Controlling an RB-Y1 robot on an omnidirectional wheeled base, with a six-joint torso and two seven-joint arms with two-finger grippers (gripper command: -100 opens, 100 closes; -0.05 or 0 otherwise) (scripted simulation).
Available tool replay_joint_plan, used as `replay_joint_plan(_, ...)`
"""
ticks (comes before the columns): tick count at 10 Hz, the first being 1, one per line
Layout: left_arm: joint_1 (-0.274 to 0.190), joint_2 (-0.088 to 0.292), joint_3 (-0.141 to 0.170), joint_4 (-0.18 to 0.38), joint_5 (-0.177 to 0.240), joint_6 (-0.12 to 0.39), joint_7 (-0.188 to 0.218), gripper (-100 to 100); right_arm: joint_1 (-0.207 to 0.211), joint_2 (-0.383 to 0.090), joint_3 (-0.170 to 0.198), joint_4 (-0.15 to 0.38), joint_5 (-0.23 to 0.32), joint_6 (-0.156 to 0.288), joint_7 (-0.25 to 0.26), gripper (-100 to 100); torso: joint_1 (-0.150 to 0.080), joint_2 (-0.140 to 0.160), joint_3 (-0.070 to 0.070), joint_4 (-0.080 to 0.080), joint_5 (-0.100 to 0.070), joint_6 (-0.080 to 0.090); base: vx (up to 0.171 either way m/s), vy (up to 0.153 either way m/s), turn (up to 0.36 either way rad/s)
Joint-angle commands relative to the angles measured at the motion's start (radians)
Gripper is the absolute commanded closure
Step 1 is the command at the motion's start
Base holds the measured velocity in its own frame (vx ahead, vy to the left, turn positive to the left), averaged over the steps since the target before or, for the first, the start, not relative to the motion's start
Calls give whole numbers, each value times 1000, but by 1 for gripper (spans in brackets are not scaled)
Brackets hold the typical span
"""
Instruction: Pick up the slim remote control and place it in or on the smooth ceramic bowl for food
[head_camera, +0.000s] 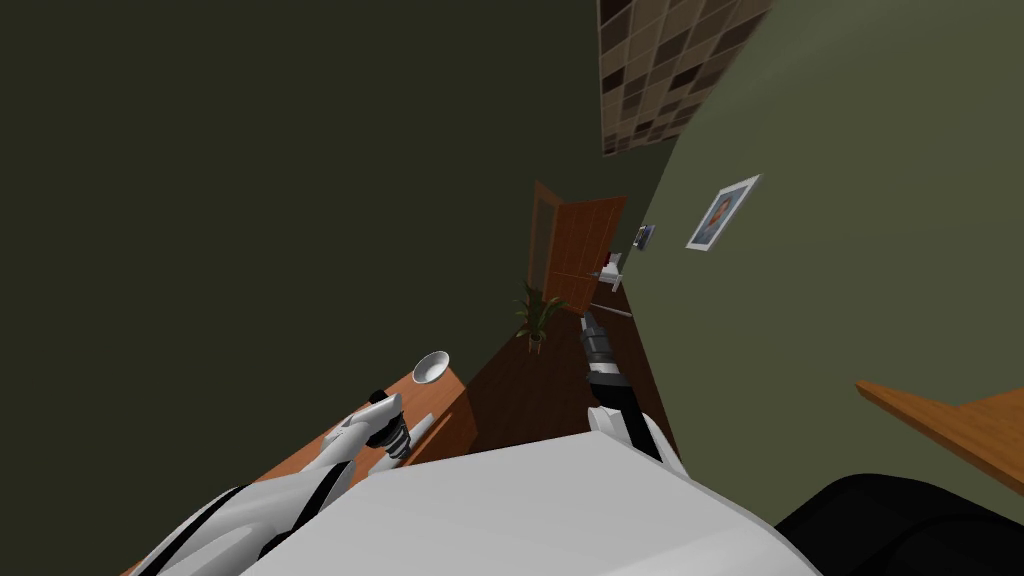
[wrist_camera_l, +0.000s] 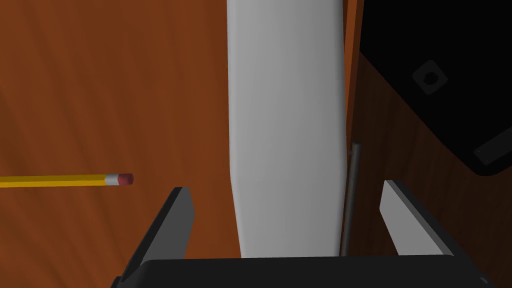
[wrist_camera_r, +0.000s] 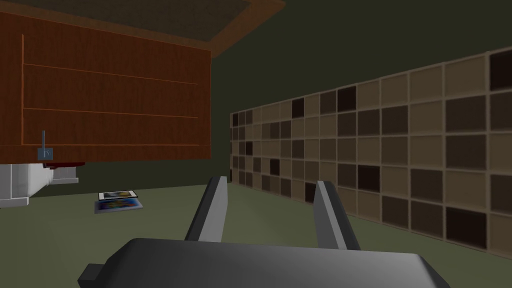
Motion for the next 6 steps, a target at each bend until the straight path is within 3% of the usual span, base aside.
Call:
replay_joint_plan(1, -4, -7, 9, 37, -2, -34, 9, -100, 0, 0, 0, 0, 0, 0, 0, 0, 0, 0, 0, 0, 0, 0, -24, 50, -148)
replay_joint_plan(6, 2, -22, 27, 83, -9, -88, 35, -100, 0, 0, 0, 0, 0, 0, 0, 0, -1, 1, 0, 0, 0, 0, -24, 38, -106)
